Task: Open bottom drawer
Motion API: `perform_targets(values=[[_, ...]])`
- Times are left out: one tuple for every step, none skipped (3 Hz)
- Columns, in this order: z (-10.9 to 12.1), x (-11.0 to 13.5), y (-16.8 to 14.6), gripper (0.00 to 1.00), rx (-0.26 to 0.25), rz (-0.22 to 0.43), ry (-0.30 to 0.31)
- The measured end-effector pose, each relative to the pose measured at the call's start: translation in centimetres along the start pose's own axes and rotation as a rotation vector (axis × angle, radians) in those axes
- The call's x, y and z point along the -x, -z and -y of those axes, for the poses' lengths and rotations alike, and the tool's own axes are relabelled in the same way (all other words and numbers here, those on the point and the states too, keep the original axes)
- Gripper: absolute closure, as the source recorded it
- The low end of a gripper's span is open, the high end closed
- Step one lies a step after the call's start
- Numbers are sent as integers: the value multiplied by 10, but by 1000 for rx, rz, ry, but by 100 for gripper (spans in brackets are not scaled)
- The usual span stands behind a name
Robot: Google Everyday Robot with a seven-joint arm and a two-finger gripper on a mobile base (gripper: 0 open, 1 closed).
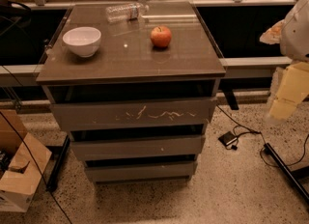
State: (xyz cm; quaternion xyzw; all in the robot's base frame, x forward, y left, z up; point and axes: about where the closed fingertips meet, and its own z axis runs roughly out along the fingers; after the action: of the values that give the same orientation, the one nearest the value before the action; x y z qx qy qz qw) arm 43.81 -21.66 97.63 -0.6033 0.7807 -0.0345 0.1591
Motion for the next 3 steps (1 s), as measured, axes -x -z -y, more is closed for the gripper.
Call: perform_targets(values=[[0, 0, 0, 0, 0, 0, 0], [-9, 1, -20, 0, 37, 77, 10], [-28, 0, -64, 0, 128, 220, 41]])
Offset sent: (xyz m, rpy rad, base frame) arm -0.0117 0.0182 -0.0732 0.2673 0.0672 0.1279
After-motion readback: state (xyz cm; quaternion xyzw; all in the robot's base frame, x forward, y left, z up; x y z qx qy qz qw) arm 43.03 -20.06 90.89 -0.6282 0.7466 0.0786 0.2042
